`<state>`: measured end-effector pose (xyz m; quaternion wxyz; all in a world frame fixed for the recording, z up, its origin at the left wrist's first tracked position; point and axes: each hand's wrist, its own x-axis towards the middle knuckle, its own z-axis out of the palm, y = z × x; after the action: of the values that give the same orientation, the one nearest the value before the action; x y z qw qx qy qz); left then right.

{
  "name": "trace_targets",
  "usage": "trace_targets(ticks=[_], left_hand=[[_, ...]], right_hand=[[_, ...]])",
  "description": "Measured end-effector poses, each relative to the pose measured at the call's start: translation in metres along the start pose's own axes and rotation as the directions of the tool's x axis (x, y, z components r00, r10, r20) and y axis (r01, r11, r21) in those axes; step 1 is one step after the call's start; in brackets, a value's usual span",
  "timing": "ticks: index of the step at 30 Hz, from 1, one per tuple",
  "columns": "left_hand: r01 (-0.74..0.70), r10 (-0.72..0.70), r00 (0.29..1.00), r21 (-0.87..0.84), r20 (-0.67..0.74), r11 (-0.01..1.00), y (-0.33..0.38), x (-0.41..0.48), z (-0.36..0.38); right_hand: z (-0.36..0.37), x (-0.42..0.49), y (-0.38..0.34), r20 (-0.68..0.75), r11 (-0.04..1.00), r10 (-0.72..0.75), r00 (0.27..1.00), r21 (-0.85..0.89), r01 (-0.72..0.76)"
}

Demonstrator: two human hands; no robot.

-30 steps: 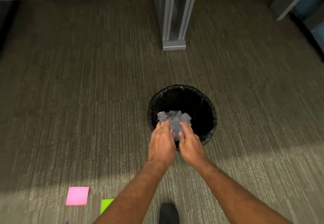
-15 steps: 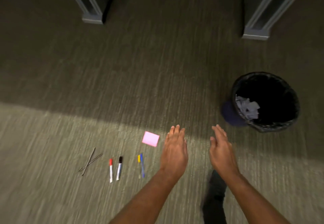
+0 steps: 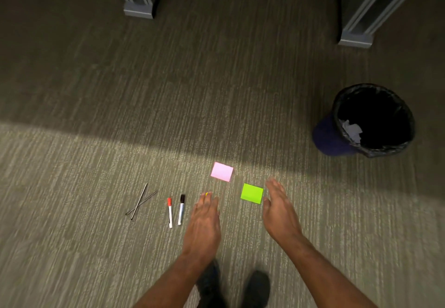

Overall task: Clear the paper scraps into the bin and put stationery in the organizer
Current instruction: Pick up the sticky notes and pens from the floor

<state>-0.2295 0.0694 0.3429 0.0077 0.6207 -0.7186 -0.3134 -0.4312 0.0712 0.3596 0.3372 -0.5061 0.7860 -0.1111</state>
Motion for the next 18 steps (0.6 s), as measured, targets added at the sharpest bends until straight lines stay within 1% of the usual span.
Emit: trace_targets(ticks=[4, 7, 10, 13, 18], left_hand=[[-0.002, 0.002, 1.0, -0.018, -0.028, 1.0, -0.021, -0.004, 0.018], [-0.019, 0.021, 0.997, 0.028, -0.08, 0.999, -0.049, 0.007, 0.042], [-0.008, 0.012, 0.994, 0.038, -0.109, 0.999, -0.087, 0.019, 0.08], [-0.021, 0.026, 0.995, 0.054, -0.101, 0.998, -0.128, 0.036, 0.129], [0.029, -0.025, 0.996, 0.041, -0.082, 0.999, -0.184, 0.062, 0.205]], right_hand=[[0.031, -0.003, 0.023, 0.015, 0.998, -0.012, 1.0, -0.059, 0.013], [0.065, 0.006, 0.045, 0.017, 0.992, -0.026, 1.0, -0.124, 0.028], [0.113, 0.025, 0.067, 0.018, 0.981, -0.071, 0.997, -0.18, 0.073], [0.168, 0.048, 0.093, 0.028, 0.967, -0.095, 0.995, -0.235, 0.099], [0.246, 0.09, 0.143, 0.006, 0.954, -0.043, 0.999, -0.297, 0.043]])
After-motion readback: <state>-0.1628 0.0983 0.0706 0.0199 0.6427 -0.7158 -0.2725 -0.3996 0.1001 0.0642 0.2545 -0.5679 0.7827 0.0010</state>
